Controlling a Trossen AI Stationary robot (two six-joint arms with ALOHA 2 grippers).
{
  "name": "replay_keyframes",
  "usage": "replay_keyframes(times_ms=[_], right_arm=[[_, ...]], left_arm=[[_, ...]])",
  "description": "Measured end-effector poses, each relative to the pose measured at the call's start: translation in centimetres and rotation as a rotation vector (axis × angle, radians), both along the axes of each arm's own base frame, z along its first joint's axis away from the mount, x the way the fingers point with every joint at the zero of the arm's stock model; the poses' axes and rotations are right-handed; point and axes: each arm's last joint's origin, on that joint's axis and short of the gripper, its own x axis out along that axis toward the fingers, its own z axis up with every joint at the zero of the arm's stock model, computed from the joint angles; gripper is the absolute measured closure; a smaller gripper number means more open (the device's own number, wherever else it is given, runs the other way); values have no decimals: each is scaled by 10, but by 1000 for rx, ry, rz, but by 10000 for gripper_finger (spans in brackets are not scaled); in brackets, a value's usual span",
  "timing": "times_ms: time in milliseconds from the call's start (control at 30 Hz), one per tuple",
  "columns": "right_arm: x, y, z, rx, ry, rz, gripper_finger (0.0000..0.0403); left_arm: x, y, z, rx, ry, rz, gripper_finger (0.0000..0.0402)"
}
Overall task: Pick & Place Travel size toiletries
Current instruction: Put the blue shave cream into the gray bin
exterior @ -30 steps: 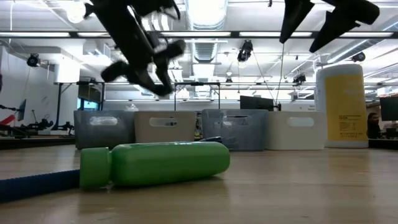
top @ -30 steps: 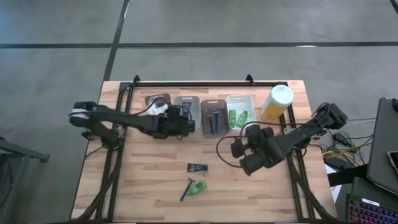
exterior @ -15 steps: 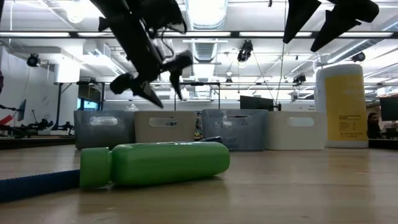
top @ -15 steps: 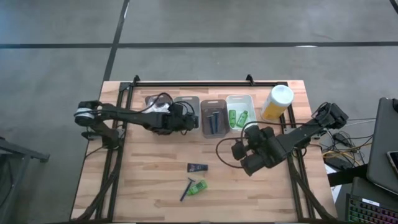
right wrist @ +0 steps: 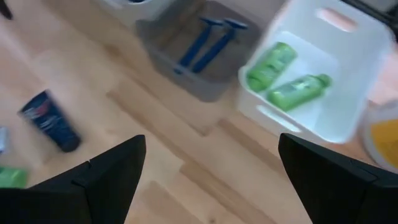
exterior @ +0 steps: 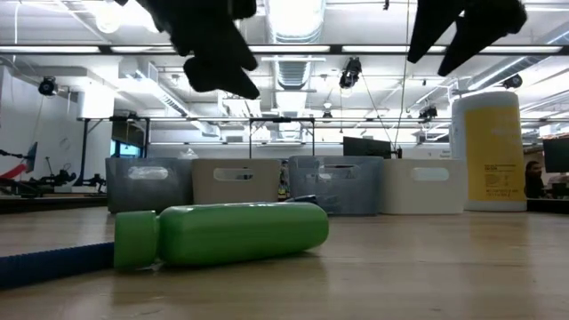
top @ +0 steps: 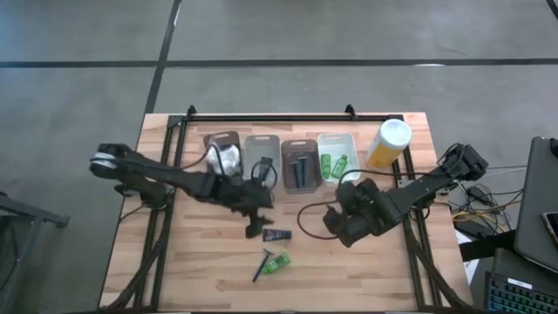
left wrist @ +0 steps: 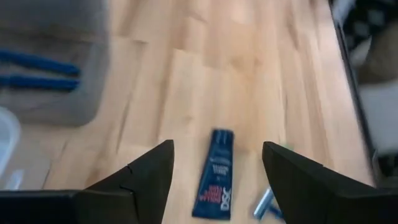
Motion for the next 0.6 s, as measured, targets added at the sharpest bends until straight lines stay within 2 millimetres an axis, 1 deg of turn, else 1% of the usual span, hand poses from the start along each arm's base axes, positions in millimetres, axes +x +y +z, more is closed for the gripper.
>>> replay_keyframes(times_ms=[100, 167, 233, 333, 400, 533, 600], right_arm=[[8, 5, -3, 8, -12, 74, 39], [13, 7, -6, 8, -14, 99, 39], [16, 9, -10, 19, -7, 105, 39], [19, 12, -16, 58, 27, 114, 39], [20, 14, -19, 83, 49, 122, 39], [19, 19, -22, 114, 56, 118, 39], [18, 21, -22, 125, 45, 101, 39]], left_arm=[[3, -14, -14, 117, 30, -80, 154], [7, -19, -28, 183, 69, -82, 154], [12, -21, -41, 211, 97, -73, 154], [21, -24, -58, 221, 122, -72, 154], [27, -25, -67, 221, 129, -69, 154], [39, -29, -75, 191, 135, -44, 154], [45, -32, -80, 179, 148, -60, 153]])
